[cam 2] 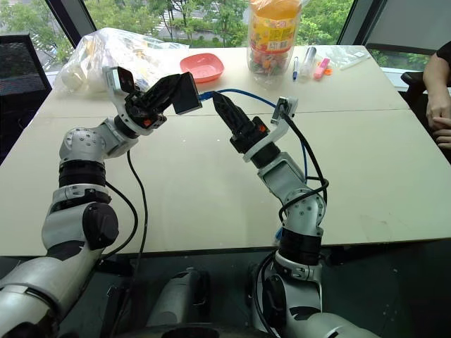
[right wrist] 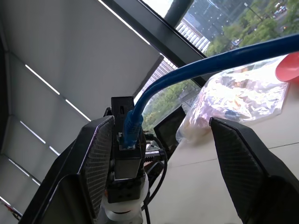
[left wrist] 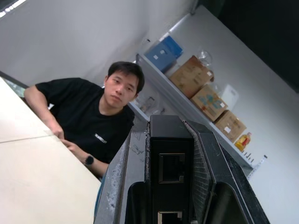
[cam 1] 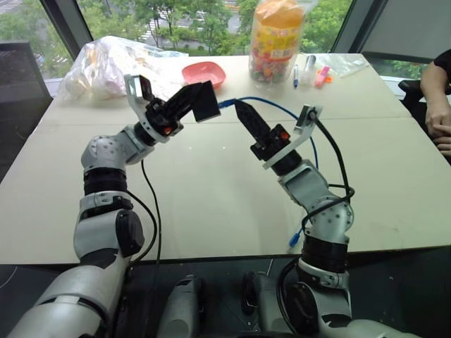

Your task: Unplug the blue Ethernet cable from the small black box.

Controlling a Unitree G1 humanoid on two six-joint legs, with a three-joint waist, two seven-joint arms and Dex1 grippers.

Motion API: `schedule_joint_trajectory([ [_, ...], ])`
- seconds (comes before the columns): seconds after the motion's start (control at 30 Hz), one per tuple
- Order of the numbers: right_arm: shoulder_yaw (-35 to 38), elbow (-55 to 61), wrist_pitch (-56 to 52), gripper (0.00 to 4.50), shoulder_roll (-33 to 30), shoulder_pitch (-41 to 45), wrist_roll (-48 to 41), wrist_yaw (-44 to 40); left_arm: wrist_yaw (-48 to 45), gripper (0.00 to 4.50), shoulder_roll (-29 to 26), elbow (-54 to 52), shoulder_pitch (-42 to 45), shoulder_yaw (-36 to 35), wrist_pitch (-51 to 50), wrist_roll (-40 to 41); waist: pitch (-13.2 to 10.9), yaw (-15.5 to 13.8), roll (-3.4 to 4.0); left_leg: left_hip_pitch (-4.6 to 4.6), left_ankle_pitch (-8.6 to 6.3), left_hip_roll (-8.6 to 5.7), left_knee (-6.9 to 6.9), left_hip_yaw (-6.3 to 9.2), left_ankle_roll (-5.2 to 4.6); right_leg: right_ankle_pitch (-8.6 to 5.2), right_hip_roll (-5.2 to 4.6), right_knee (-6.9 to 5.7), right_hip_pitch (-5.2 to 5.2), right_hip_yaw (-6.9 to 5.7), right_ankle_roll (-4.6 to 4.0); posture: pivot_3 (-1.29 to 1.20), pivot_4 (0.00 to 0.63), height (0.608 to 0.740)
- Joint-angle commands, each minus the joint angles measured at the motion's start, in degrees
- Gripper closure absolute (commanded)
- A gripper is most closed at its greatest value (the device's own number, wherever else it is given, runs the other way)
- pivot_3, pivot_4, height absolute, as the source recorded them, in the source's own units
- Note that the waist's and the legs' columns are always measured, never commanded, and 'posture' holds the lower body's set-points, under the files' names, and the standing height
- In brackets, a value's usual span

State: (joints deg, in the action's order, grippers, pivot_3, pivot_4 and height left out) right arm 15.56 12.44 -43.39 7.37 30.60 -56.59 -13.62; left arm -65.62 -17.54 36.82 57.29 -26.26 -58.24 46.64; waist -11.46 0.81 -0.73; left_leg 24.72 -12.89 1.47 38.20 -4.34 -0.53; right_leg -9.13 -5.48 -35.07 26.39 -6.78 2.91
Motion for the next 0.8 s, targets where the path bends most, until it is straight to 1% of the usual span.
schedule_joint_trajectory([
  [0.03,-2.29,2.41,0.36,1.12,-0.42,0.97,-1.94,-0.33,1.62,4.01,0.21,-3.20,-0.18,-0.92,-0.45,2.98,0.00,0.00,0.00,0.00,0.00,0.00,0.00,0.00,0.00,0.00,0.00,0.00,0.00,0.00,0.00,0.00,0.150,0.740],
  [0.27,-4.59,2.76,0.70,1.12,-2.14,0.40,-2.57,-0.98,1.87,4.01,0.06,-2.56,-0.09,0.54,0.24,3.48,0.00,-0.02,0.00,0.00,0.00,0.00,0.00,-0.01,0.00,-0.01,0.02,0.03,0.01,0.00,-0.01,0.00,0.150,0.740],
  [0.53,-5.48,2.27,1.68,1.12,-2.37,0.71,-2.80,-0.90,1.26,4.01,0.69,-3.18,-0.39,1.91,0.21,3.58,0.00,-0.03,0.00,0.00,0.00,0.00,-0.02,0.00,0.00,-0.02,0.02,0.06,0.01,0.00,-0.02,0.00,0.150,0.740],
  [0.57,-5.44,2.15,1.78,1.36,-2.28,0.77,-2.93,-0.83,1.23,4.01,0.74,-3.19,-0.43,2.00,0.24,3.57,0.00,-0.04,0.00,0.00,0.00,0.01,-0.02,0.00,0.00,-0.02,0.02,0.06,0.01,0.00,-0.02,0.00,0.150,0.740],
  [0.63,-5.57,1.88,2.00,2.03,-2.20,0.90,-2.78,-0.79,1.14,4.01,0.73,-3.29,-0.55,2.29,0.30,3.60,0.00,-0.02,0.00,0.01,-0.01,0.00,-0.02,0.00,0.00,-0.02,0.02,0.08,0.01,0.00,-0.02,0.00,0.150,0.740],
  [0.7,-5.78,1.53,2.17,2.98,-2.19,1.05,-2.52,-0.86,1.17,4.01,0.76,-3.32,-0.60,2.49,0.40,3.71,0.00,-0.01,0.00,0.01,-0.01,0.01,-0.04,0.00,0.00,-0.04,0.02,0.09,0.02,0.00,-0.05,0.00,0.150,0.740],
  [0.73,-5.90,1.36,2.31,3.67,-2.16,1.09,-2.40,-0.86,1.22,4.01,0.77,-3.31,-0.61,2.53,0.44,3.75,0.00,-0.02,0.00,0.01,-0.01,0.01,-0.05,0.00,0.00,-0.04,0.02,0.09,0.02,0.00,-0.05,0.00,0.150,0.740],
  [0.8,-5.79,1.09,2.67,4.46,-1.76,1.12,-2.72,-0.64,1.31,4.01,0.77,-3.39,-0.68,2.56,0.54,3.81,0.00,-0.01,0.00,0.01,-0.01,0.01,-0.05,0.00,0.00,-0.04,0.02,0.09,0.04,0.00,-0.05,0.00,0.150,0.740],
])
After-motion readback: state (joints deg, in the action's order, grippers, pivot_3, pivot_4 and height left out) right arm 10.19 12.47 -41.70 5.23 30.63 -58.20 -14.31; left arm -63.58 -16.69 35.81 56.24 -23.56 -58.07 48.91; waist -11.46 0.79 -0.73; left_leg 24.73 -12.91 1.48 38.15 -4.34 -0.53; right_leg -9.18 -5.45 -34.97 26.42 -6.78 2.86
